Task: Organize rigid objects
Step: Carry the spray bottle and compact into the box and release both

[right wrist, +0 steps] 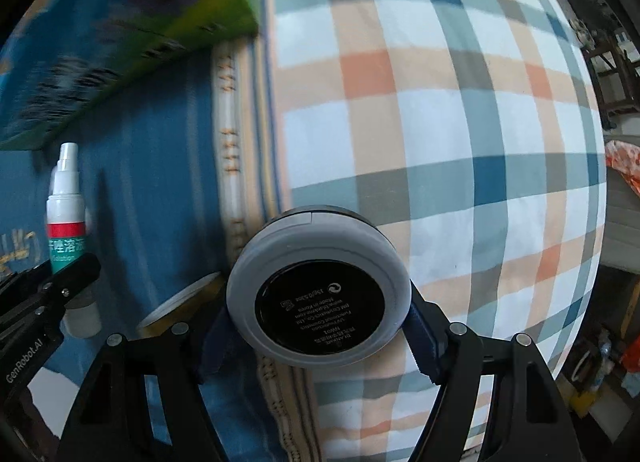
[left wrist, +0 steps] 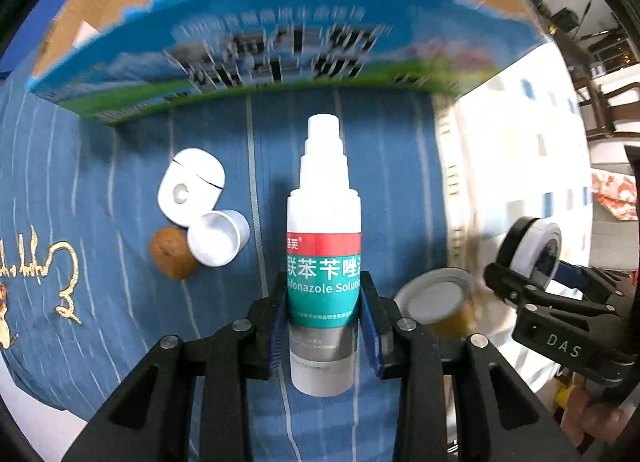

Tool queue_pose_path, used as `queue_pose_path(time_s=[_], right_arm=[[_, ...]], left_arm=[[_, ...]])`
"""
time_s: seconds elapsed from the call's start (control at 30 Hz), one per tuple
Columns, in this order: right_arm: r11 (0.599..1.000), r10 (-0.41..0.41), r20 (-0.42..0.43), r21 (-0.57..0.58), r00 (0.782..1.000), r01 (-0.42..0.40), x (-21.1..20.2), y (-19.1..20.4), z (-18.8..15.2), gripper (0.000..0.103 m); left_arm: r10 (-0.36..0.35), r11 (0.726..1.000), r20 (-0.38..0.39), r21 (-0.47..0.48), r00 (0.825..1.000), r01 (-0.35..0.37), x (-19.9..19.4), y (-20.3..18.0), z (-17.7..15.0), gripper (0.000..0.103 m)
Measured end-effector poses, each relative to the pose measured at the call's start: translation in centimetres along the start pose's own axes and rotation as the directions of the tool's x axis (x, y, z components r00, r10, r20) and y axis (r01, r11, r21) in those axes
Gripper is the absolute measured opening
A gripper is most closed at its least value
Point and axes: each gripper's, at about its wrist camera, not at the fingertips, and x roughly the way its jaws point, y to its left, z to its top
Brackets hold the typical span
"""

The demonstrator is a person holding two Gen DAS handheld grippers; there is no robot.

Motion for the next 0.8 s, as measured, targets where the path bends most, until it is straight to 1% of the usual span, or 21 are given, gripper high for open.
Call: queue_pose_path(time_s=[0.03, 0.17, 0.23, 0.33, 0.37, 0.47, 0.5, 0.53, 0.63, 0.7, 0.8], right_arm=[[1.000, 0.010, 0.013, -0.005, 1.000, -0.010, -1.0, -0.2, 0.1, 0.077], [0.998, 0.053, 0.078, -0.045, 0.996, -0.050, -5.3, 1.4, -0.5, 0.077], [0.996, 0.067, 0.109, -0.069, 0.992, -0.060, -7.1, 2.1, -0.6, 0.077], [0.992, 0.083, 0.152, -0.109, 0.985, -0.067, -9.8, 2.6, -1.7, 0.077], [0.990, 0.085, 0.167, -0.126, 0.982, -0.064, -10.2, 3.1, -1.0, 0.077], [0.987, 0.093, 0.201, -0.144, 0.975, -0.064, -12.7, 3.8, -1.0, 0.077], [0.987, 0.097, 0.210, -0.144, 0.973, -0.067, -13.4, 3.9, -0.8, 0.077], [0.987, 0.100, 0.215, -0.148, 0.971, -0.069, -14.1, 3.9, 0.8, 0.077], [0.985, 0.114, 0.238, -0.156, 0.965, -0.078, -16.0, 3.9, 1.4, 0.077], [0.984, 0.127, 0.250, -0.157, 0.960, -0.089, -16.0, 4.3, 1.4, 0.077], [0.981, 0.142, 0.256, -0.168, 0.956, -0.101, -16.6, 5.3, 2.3, 0.077]], left_arm=[[-0.005, 1.000, 0.020, 0.005, 1.000, 0.005, -1.1, -0.1, -0.3, 0.030], [-0.027, 1.000, 0.086, 0.015, 0.996, 0.026, -5.1, -0.2, -1.0, 0.030], [-0.035, 0.999, 0.104, 0.020, 0.994, 0.033, -7.0, -0.2, -0.1, 0.030], [-0.036, 0.999, 0.146, 0.033, 0.989, 0.032, -9.9, 0.1, 0.0, 0.030], [-0.035, 0.999, 0.158, 0.035, 0.987, 0.030, -10.7, 0.3, 0.1, 0.030], [-0.031, 0.999, 0.193, 0.026, 0.981, 0.026, -12.6, 0.8, 0.2, 0.030], [-0.030, 0.999, 0.205, 0.018, 0.978, 0.026, -12.4, 1.0, 0.6, 0.030], [-0.028, 1.000, 0.215, 0.012, 0.976, 0.026, -13.0, 1.3, 0.8, 0.030], [-0.028, 1.000, 0.244, -0.006, 0.969, 0.030, -14.6, 2.5, 1.6, 0.030], [-0.028, 0.999, 0.259, -0.017, 0.965, 0.034, -15.2, 3.1, 2.3, 0.030], [-0.034, 0.998, 0.273, -0.032, 0.961, 0.045, -15.9, 4.1, 3.5, 0.030]])
